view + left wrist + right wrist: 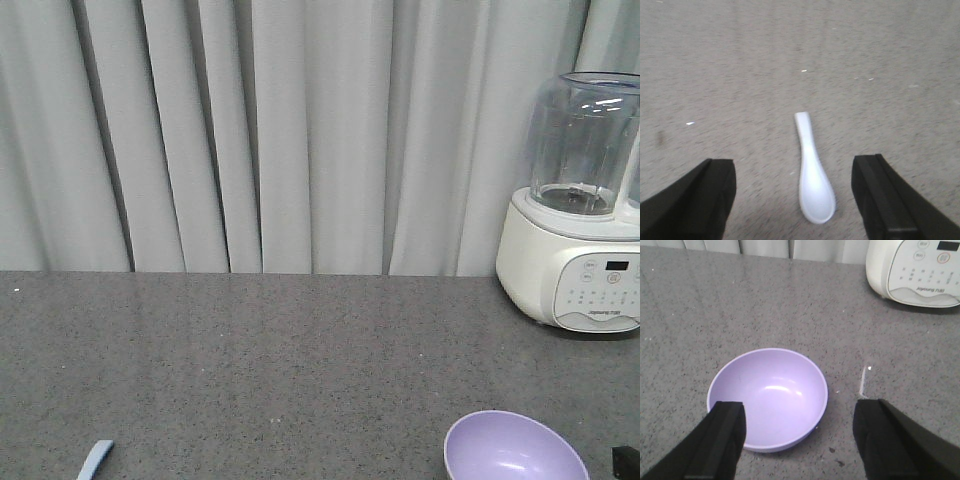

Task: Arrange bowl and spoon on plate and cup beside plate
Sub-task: 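Lower the left gripper toward the white spoon and right gripper toward the bowl, then close the left gripper on the white spoon handle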

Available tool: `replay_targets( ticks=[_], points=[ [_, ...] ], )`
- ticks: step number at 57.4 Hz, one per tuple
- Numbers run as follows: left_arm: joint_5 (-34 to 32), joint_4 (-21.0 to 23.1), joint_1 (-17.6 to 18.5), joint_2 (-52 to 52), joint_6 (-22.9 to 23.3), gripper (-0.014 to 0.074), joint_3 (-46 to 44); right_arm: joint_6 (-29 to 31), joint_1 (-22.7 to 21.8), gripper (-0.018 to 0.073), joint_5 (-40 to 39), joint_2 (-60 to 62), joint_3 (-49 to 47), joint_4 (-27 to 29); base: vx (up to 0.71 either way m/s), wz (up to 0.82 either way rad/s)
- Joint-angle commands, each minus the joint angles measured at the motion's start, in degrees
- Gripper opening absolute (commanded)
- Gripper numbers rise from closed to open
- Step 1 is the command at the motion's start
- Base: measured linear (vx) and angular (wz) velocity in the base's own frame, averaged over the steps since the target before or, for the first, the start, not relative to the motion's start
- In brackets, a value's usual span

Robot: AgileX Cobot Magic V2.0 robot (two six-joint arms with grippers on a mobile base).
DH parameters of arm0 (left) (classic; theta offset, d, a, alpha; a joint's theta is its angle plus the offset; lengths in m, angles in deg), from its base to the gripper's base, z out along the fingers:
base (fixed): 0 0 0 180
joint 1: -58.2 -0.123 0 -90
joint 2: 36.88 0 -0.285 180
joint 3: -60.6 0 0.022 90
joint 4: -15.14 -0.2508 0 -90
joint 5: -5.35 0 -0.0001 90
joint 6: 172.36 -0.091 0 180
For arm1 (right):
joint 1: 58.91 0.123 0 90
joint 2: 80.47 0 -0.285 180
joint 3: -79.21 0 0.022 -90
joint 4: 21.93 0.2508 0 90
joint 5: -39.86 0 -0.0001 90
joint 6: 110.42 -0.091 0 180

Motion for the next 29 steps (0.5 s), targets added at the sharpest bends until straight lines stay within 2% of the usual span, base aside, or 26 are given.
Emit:
replay_targets(
  ticks=[1, 8, 16, 22, 29],
  points=[
    [-1.6, 5.7, 0.4, -5.0, -2.5, 0.0578, -5.9, 0.1, 0.0, 0.0522, -0.6, -0.4, -1.9, 0.1, 0.00, 0.00],
    [2.7, 5.9, 1.5, -14.5, -2.3, 0.0578, -13.8, -1.3, 0.0, 0.0522, 3.1, -1.5, -1.9, -0.1, 0.00, 0.00],
    [3.7, 5.0, 4.9, -23.5, 0.1, 0.0578, -20.1, -3.8, 0.0, 0.0522, 4.7, -3.6, -1.9, -0.1, 0.00, 0.00],
    [3.7, 0.2, 8.6, -29.6, 4.9, 0.0576, -22.9, -4.4, 0.0, 0.0522, 5.1, -5.2, -1.9, -0.1, 0.00, 0.00],
    [3.6, -8.8, 12.4, -34.6, 14.1, 0.0576, -24.0, -4.4, 0.0, 0.0522, 6.1, -6.5, -1.9, -0.1, 0.00, 0.00]
  ],
)
